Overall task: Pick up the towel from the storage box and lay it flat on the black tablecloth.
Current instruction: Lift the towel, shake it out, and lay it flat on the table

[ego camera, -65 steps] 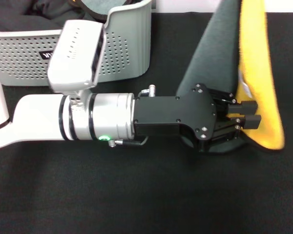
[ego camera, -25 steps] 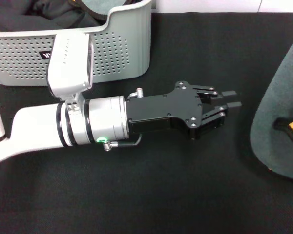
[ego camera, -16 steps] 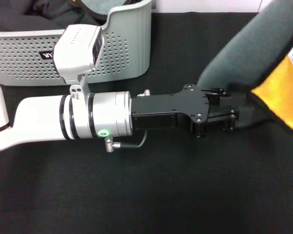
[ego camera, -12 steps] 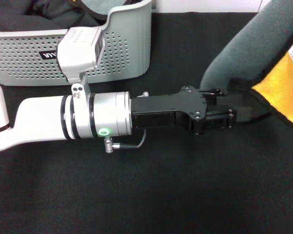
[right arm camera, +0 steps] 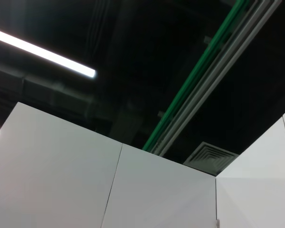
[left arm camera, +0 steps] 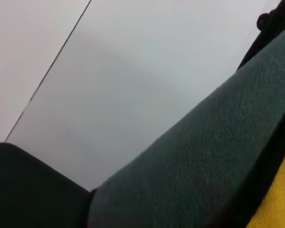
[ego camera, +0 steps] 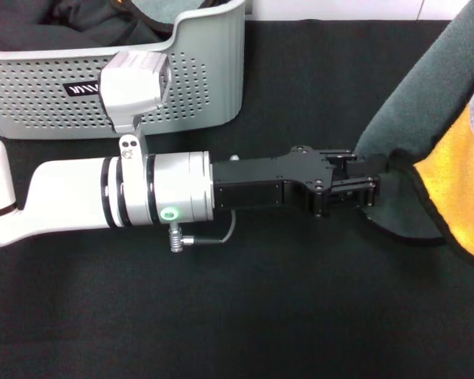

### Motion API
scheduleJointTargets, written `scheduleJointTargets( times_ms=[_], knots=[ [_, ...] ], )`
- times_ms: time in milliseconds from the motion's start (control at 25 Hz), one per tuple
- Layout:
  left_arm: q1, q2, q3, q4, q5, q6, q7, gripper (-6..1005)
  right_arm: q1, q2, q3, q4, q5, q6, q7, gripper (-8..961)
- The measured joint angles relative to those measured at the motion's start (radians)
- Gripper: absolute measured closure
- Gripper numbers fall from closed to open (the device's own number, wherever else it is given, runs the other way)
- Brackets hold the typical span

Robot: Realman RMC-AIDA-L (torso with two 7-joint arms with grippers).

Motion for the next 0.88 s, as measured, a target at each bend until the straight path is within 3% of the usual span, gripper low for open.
scheduleJointTargets(
  times_ms=[520, 880],
  knots=[
    [-0.036, -0.005, 0.005, 0.01, 0.002, 0.124, -0.035, 557, 0.004, 0.018, -0.02, 0.001, -0.026, 0.037, -0.064, 943],
    [-0.051, -0.006, 0.002, -0.004, 0.001, 0.059, -0.044, 558, 0.018, 0.021, -0.027, 0.002, -0.021, 0.04, -0.08, 943]
  ],
)
